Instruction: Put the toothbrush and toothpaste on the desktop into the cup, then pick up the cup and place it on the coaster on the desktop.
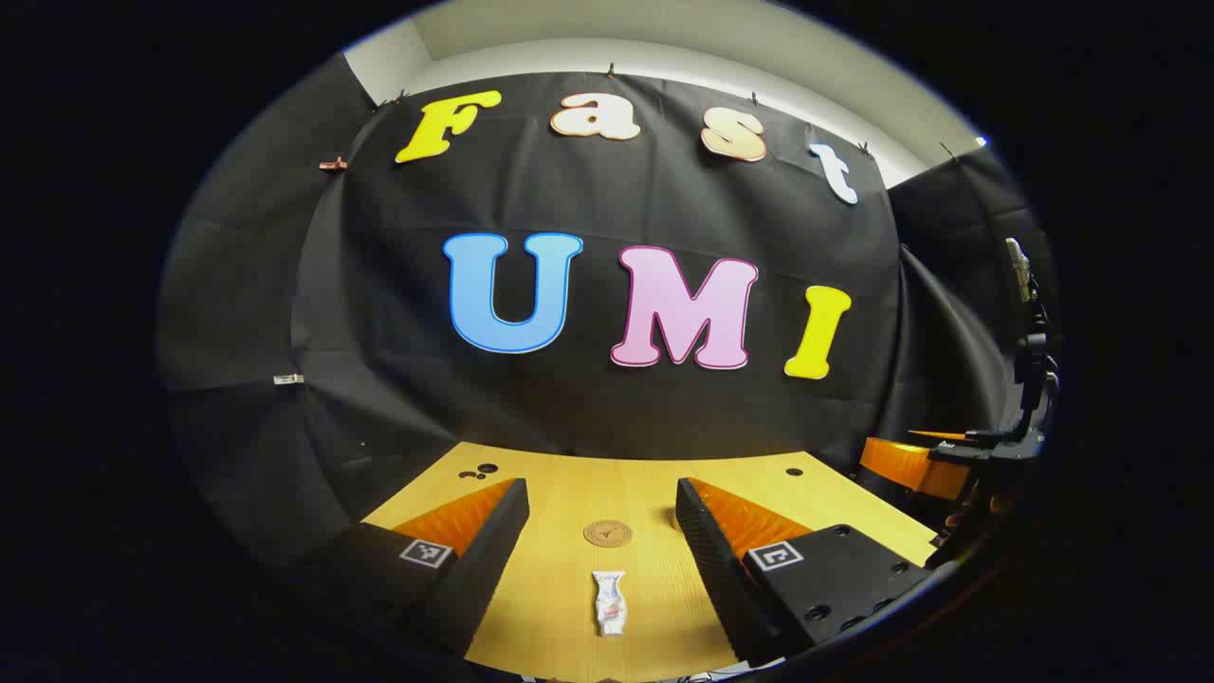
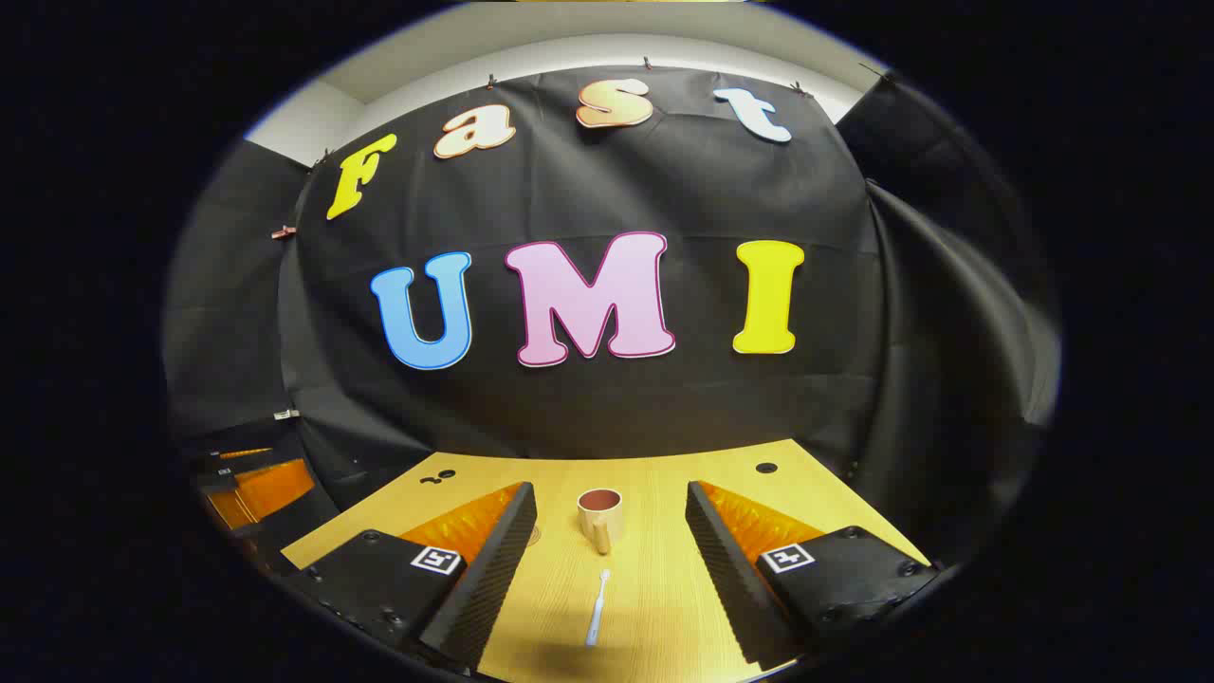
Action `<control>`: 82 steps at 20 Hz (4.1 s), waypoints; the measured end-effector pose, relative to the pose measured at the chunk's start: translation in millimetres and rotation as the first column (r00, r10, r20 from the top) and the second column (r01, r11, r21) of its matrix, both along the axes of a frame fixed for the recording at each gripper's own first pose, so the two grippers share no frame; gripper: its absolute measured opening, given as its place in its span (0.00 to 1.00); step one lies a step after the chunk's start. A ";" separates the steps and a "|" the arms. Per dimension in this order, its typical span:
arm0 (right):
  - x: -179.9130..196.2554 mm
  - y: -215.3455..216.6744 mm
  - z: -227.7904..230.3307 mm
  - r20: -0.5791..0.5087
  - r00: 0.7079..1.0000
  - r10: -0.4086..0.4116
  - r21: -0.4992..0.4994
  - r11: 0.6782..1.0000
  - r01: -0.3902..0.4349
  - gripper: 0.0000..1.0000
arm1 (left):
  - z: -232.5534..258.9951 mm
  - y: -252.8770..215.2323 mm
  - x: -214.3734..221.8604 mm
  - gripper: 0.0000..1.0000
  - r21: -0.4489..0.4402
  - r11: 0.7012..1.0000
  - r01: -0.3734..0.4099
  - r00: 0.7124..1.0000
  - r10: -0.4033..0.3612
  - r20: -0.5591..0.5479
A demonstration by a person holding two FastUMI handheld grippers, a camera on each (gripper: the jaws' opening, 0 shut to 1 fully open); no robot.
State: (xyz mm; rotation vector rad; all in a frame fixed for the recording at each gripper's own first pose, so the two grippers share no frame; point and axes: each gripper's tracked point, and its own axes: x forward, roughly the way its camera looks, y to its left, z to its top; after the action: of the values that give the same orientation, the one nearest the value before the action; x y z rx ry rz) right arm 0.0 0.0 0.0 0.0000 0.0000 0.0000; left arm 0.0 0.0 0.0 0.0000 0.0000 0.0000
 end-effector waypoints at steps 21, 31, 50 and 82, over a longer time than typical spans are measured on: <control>47.4 -13.5 -23.3 -0.096 0.995 0.003 -0.003 1.000 -0.003 0.98 | -40.5 -8.5 55.3 0.97 0.004 1.000 0.012 0.992 -0.011 -0.129; 63.0 -20.9 -42.1 -0.155 0.987 0.029 0.011 1.000 -0.028 0.98 | -88.4 2.0 81.0 0.98 0.018 1.000 -0.014 0.963 0.019 -0.268; 84.3 -77.9 -115.7 -0.398 0.917 0.040 0.047 0.999 -0.024 0.99 | -276.3 9.2 153.9 0.93 0.038 0.998 -0.046 0.663 0.059 -0.746; 124.7 4.4 -330.0 -0.855 0.518 0.005 -0.034 0.997 -0.066 0.74 | -321.3 10.4 163.0 0.28 0.023 0.999 -0.029 0.529 0.035 -0.848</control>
State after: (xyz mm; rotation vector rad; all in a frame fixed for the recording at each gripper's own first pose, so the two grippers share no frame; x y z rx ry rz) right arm 124.7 4.4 -330.0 -0.0650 1.0257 0.0422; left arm 163.0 10.4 -321.3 0.0061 1.0127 0.0382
